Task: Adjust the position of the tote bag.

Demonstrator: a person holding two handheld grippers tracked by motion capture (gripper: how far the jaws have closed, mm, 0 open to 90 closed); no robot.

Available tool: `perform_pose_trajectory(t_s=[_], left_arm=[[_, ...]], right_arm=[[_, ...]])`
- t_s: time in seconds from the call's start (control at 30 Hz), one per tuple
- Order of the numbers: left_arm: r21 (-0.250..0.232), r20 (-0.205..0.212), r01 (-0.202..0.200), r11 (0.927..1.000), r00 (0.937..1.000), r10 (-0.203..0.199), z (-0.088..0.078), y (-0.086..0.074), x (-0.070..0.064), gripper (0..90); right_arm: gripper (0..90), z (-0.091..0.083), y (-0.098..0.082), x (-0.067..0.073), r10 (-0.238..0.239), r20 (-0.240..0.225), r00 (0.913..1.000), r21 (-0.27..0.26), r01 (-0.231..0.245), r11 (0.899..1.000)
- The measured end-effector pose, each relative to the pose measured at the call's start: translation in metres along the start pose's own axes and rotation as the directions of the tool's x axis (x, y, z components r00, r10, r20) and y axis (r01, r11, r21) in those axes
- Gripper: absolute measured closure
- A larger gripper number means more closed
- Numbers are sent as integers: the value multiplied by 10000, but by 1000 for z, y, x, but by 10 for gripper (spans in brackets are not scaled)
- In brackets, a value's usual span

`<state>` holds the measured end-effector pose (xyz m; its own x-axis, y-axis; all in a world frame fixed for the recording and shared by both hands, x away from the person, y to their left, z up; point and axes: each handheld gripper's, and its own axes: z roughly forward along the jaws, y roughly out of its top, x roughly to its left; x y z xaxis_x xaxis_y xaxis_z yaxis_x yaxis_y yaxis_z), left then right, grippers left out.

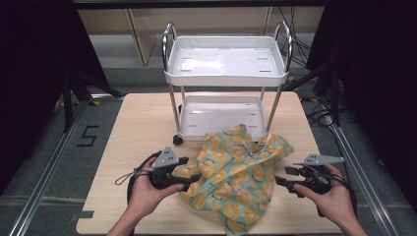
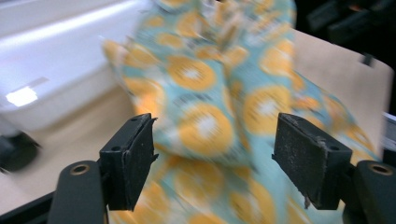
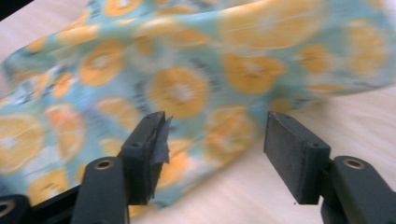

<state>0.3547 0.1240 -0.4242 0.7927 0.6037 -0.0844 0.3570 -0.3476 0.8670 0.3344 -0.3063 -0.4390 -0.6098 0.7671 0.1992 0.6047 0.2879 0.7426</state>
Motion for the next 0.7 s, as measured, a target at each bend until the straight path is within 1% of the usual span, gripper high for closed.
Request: perform_pose_trajectory(t_s=[0.03, 0.07, 0.1, 0.13, 0.17, 0.2, 0.23, 0.27, 0.3, 0.33, 0.37, 0.4, 0.43, 0.47, 0.5, 0.53, 0.57, 0.6, 0.63, 0.67, 0.7], left_arm=[[126, -102, 39, 9999, 9999, -37, 4, 5, 3, 273], [144, -110, 273, 9995, 9996, -272, 8, 9, 5, 268], [144, -110, 273, 9995, 9996, -272, 8, 9, 5, 268], [170, -116, 135, 9998, 9998, -133, 18, 18, 10, 268], [269, -56, 32, 9996, 10000, -31, 23, 23, 13, 268], [310, -57, 73, 9995, 10000, -71, 29, 27, 15, 268], [310, -57, 73, 9995, 10000, -71, 29, 27, 15, 268], [264, -120, 93, 9996, 9999, -90, 35, 31, 17, 268], [493, -119, -232, 9985, 9996, 238, 39, 36, 21, 268], [496, -191, 42, 9988, 9998, -33, 45, 39, 23, 268], [484, -202, -140, 9987, 9997, 150, 49, 44, 28, 268], [674, -254, -205, 9975, 9994, 222, 58, 51, 34, 268], [669, -198, 106, 9977, 9998, -93, 63, 53, 34, 265], [812, -260, 112, 9966, 9996, -91, 67, 54, 36, 264], [812, -260, 112, 9966, 9996, -91, 67, 54, 36, 264], [954, -268, 108, 9954, 9996, -83, 71, 56, 38, 262], [1130, -218, 133, 9935, 9997, -109, 76, 57, 39, 262], [1294, -199, 95, 9916, 9998, -69, 80, 58, 41, 257], [1464, -325, 69, 9892, 9995, -21, 87, 59, 45, 256], [1464, -325, 69, 9892, 9995, -21, 87, 59, 45, 255], [1658, -394, 77, 9861, 9992, -12, 94, 60, 48, 253]], right_arm=[[377, -1, 1, -2, 396, 137, 9991, -20, -396, 9992], [359, -2, 2, -7, 453, 278, 9986, -63, -451, 9990], [336, -2, 4, -12, 438, 425, 9981, -51, -436, 9990], [322, -2, 6, -15, 611, 572, 9965, -89, -607, 9981], [314, -3, 8, -19, 567, 704, 9959, -176, -556, 9983], [295, -5, 11, -22, 607, 913, 9940, -335, -578, 9978], [295, -5, 11, -22, 607, 913, 9940, -335, -578, 9978], [276, -5, 14, -26, 642, 1010, 9928, -411, -604, 9973], [265, -5, 17, -29, 829, 1064, 9909, -468, -783, 9958], [247, -4, 22, -33, 1086, 1131, 9876, -699, -1011, 9924], [247, -4, 22, -33, 1086, 1131, 9876, -699, -1011, 9924], [246, -2, 26, -37, 1098, 1077, 9881, -716, -1025, 9922], [246, -1, 28, -38, 1308, 941, 9869, -737, -1241, 9895], [245, 1, 29, -39, 1405, 854, 9864, -720, -1346, 9883], [243, 3, 31, -40, 1474, 848, 9854, -675, -1419, 9876], [243, 5, 32, -42, 1343, 895, 9869, -742, -1279, 9890], [243, 5, 32, -42, 1343, 895, 9869, -742, -1279, 9890], [239, 10, 36, -47, 1435, 878, 9858, -772, -1368, 9876], [235, 12, 37, -50, 1427, 924, 9854, -801, -1355, 9875], [235, 12, 37, -50, 1427, 924, 9854, -801, -1355, 9875], [221, 17, 39, -54, 1499, 945, 9842, -601, -1446, 9877]])
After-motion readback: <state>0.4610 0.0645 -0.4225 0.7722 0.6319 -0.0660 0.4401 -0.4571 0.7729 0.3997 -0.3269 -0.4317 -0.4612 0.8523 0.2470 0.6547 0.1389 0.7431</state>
